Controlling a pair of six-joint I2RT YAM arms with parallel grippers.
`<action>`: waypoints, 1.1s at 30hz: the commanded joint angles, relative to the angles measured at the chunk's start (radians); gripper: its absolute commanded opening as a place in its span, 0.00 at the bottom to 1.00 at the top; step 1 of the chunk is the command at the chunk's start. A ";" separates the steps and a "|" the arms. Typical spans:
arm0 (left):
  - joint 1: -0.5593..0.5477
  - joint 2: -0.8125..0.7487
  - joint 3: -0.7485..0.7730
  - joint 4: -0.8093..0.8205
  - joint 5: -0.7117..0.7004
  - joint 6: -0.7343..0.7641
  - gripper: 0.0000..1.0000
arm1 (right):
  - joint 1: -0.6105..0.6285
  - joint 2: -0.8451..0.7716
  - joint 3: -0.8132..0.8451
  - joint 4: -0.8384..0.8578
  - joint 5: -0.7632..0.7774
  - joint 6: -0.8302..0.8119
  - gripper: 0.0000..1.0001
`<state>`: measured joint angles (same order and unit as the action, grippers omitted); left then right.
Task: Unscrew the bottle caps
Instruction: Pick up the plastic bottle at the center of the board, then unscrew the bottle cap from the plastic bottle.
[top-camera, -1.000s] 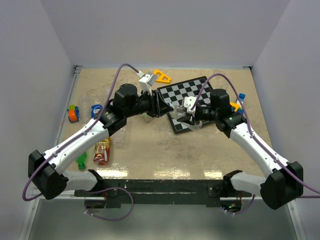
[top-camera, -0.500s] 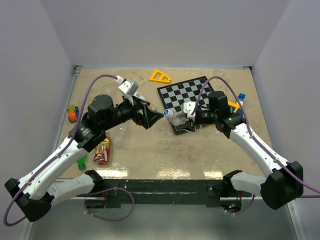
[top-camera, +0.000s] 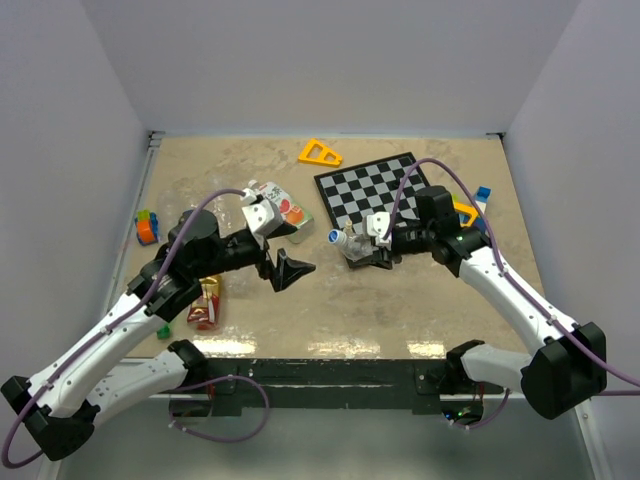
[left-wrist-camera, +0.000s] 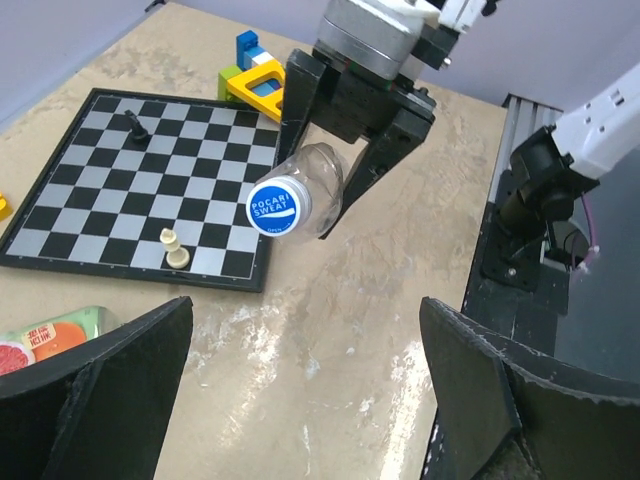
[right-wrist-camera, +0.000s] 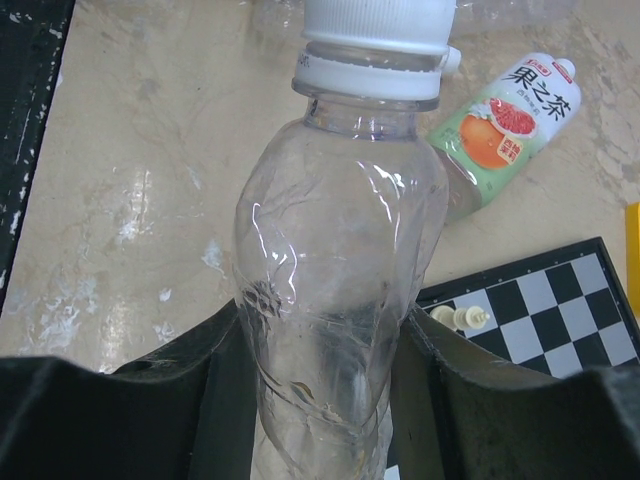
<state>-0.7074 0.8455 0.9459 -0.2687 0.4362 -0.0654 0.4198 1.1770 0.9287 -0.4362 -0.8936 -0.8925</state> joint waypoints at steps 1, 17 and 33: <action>0.000 -0.010 -0.021 0.085 0.096 0.108 0.99 | 0.004 -0.005 0.004 -0.021 -0.044 -0.040 0.00; 0.000 0.033 -0.068 0.177 0.061 0.085 1.00 | 0.004 0.027 0.033 -0.101 -0.061 -0.108 0.00; -0.043 0.072 -0.081 0.186 0.128 0.263 0.85 | 0.004 0.096 0.090 -0.219 -0.062 -0.201 0.00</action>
<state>-0.7208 0.9073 0.8745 -0.1356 0.5381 0.0986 0.4198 1.2736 0.9733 -0.6189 -0.9157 -1.0527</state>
